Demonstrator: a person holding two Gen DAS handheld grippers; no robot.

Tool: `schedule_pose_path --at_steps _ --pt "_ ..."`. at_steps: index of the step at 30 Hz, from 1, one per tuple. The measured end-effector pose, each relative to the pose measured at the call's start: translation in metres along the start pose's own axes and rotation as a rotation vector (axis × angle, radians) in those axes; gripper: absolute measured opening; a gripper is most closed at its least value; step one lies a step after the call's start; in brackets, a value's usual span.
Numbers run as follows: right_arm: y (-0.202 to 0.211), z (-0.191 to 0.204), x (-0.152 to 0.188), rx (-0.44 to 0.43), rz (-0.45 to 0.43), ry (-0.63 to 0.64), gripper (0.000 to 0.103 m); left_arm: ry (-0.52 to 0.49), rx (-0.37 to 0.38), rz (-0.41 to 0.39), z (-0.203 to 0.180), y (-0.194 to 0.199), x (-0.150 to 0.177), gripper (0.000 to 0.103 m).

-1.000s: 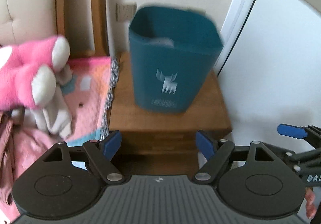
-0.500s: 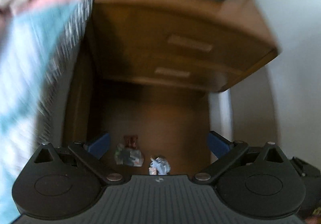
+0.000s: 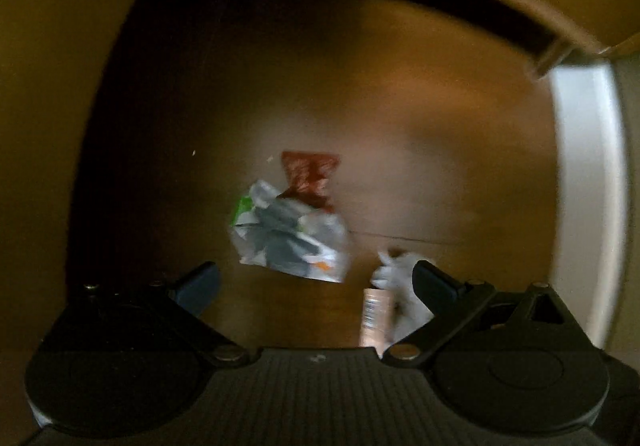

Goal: Collect trash
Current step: 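Lower both tools back down to the remaining floor trash, then grasp the white-green plastic bag with left tool while right tool grasps grey bag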

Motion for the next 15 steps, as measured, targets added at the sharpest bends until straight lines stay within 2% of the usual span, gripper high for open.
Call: schedule_pose_path --at_steps 3,7,10,15 --pt "-0.034 -0.008 0.001 0.008 0.03 -0.018 0.073 0.028 0.008 0.042 0.006 -0.044 0.004 0.103" --pt "-0.071 -0.016 0.0 0.004 0.064 -0.024 0.065 0.124 0.0 0.075 0.02 -0.083 0.0 0.103" --pt "-0.086 -0.017 0.001 0.012 0.085 -0.011 0.058 0.178 0.005 0.098 0.029 -0.106 -0.004 0.102" --pt "-0.099 -0.016 0.001 0.012 0.096 0.017 0.045 0.199 0.011 0.141 0.032 -0.131 -0.004 0.097"
Point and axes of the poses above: each gripper's, at about its wrist camera, not at the fingertips, and y roughly against the way its jaws point, z to its left, x to its underside, the point moved 2 cm from there along -y, roughly the way its jaws point, and after that the axes turned 6 degrees about -y, right-handed, at the moved point
